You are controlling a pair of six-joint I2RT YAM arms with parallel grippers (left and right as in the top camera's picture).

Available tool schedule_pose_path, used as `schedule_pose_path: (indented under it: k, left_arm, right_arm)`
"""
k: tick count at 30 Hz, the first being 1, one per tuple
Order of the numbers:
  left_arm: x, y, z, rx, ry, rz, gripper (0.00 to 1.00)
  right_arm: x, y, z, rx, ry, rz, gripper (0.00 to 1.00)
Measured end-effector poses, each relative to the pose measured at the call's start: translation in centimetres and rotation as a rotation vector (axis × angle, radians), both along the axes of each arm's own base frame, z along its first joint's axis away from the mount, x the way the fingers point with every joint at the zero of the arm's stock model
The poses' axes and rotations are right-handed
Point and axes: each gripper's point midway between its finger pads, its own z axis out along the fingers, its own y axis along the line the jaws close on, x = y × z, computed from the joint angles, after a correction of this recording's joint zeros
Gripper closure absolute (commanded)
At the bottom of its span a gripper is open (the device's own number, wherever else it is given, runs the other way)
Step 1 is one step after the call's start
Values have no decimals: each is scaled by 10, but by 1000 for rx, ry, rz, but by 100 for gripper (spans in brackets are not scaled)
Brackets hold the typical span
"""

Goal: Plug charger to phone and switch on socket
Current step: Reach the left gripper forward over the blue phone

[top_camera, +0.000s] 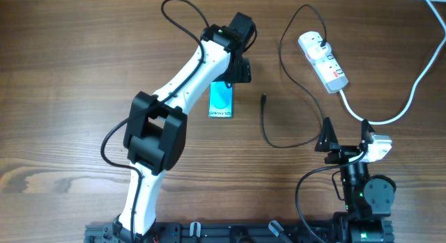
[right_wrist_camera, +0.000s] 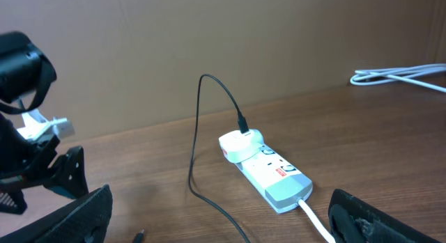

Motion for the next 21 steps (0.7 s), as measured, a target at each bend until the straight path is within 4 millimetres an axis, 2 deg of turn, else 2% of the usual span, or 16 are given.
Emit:
schedule_pose_path:
  k: [8, 11, 16, 21]
  left_arm:
    - [-3, 19, -23, -25, 95, 8, 0]
    - [-9, 15, -31, -28, 114, -3, 0]
    - [-24, -3, -53, -11, 146, -85, 0]
    - [-26, -7, -54, -5, 145, -112, 0]
  right_arm:
    - [0, 0, 0, 0, 0, 0, 0]
    - [0, 0, 0, 0, 0, 0, 0]
    - [0, 0, 0, 0, 0, 0, 0]
    - [0, 0, 0, 0, 0, 0, 0]
